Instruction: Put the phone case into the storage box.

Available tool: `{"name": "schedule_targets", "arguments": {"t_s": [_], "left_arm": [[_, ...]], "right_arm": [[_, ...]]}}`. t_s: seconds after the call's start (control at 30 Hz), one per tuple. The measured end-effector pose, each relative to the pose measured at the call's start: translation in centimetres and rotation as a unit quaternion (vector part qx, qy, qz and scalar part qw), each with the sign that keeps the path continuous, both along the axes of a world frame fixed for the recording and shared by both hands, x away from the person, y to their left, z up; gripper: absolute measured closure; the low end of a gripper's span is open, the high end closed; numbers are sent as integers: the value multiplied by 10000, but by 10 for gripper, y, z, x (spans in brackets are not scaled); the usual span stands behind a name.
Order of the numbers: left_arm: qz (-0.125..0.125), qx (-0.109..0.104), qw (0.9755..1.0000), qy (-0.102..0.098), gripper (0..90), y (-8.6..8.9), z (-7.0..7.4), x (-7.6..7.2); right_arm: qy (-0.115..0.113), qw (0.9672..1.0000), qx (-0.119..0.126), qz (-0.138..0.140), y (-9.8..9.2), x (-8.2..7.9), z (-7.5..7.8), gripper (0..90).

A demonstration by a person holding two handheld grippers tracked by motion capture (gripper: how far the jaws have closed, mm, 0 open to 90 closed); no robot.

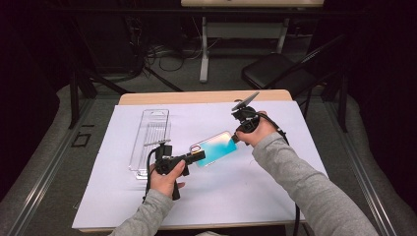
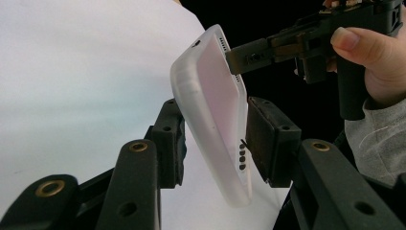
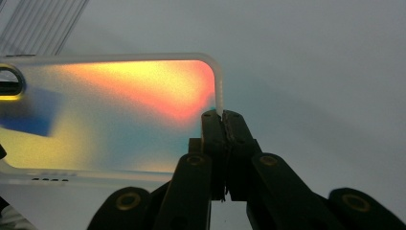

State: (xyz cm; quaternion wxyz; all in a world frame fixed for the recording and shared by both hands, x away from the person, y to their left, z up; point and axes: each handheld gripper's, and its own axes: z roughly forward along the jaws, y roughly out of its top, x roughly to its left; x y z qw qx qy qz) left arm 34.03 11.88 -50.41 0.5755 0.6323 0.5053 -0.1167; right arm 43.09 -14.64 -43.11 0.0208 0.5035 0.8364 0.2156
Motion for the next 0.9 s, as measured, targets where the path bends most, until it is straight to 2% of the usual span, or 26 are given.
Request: {"name": "schedule_targets", "arguments": {"t_s": [0.4, 0.53, 0.57, 0.6, 0.63, 0.67, 0.9], "left_arm": [[4, -21, 9999, 98, 657, -3, -3, 3], [13, -69, 9999, 111, 680, -5, -3, 3], [-10, -53, 9999, 111, 693, -5, -3, 4], [-15, -66, 9999, 118, 696, -5, -4, 4], [-14, -63, 9999, 121, 703, -5, -4, 4], [39, -54, 9999, 145, 698, -6, -4, 4], [72, -107, 9998, 173, 744, -6, -5, 5]], "right_arm": [[-84, 9999, 75, -5, 0, -1, 0, 891], [15, 10000, -31, 32, 0, -1, 2, 891], [-87, 9999, 80, 2, 1, -1, 0, 891], [-97, 9999, 87, 10, 1, -1, -1, 891], [-20, 10000, 18, 34, 1, -1, 1, 892], [-95, 9999, 85, 13, 1, -1, -1, 891], [-53, 10000, 32, 43, 3, -2, -1, 891]]}}
